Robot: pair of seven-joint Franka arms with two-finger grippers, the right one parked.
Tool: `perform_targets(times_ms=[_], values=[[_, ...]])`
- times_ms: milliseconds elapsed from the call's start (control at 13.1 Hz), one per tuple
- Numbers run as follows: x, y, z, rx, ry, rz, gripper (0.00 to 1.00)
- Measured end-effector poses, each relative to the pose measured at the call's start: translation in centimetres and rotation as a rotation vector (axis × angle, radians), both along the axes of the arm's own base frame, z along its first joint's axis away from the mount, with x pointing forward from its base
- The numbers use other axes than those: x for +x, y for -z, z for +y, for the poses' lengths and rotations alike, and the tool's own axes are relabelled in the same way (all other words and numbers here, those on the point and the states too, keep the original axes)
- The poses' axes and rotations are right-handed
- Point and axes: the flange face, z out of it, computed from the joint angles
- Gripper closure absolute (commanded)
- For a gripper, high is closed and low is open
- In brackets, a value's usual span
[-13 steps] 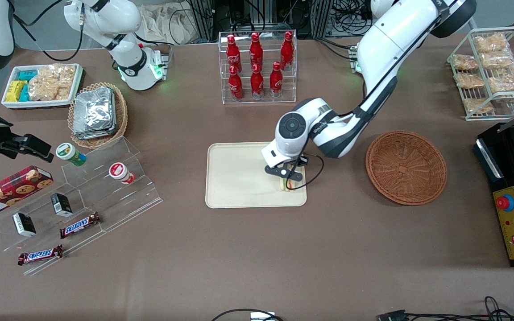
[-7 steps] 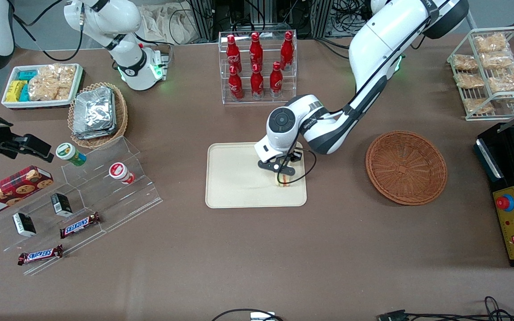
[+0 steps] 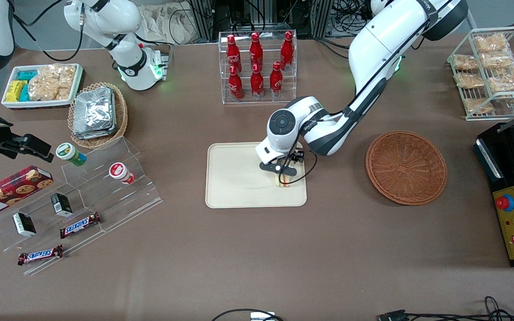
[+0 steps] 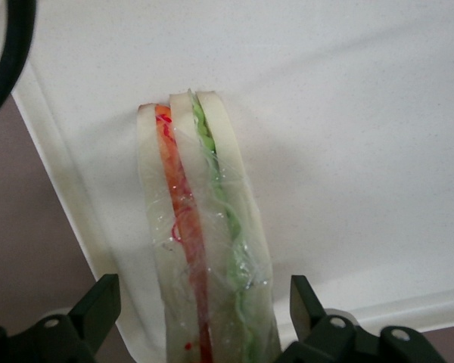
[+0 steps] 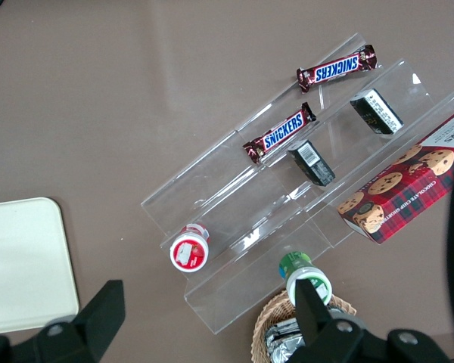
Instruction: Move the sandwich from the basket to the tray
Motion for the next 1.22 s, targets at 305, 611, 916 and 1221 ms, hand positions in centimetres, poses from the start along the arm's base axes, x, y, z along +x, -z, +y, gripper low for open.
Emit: perform_targets(times_ms=[305,611,916,1221], values=[[2.3,-2.2,0.3,0.000,-0.043,-0.026,0.00],[8.6,-8.4,4.1,0.002,-0.182,-0.051,0.00],[13.7,-16.4,12.1,-0.035,-0.373,-0.067,0.00],[15.8,-22.3,18.8,-0.055,-0.498,-0.114,0.00]])
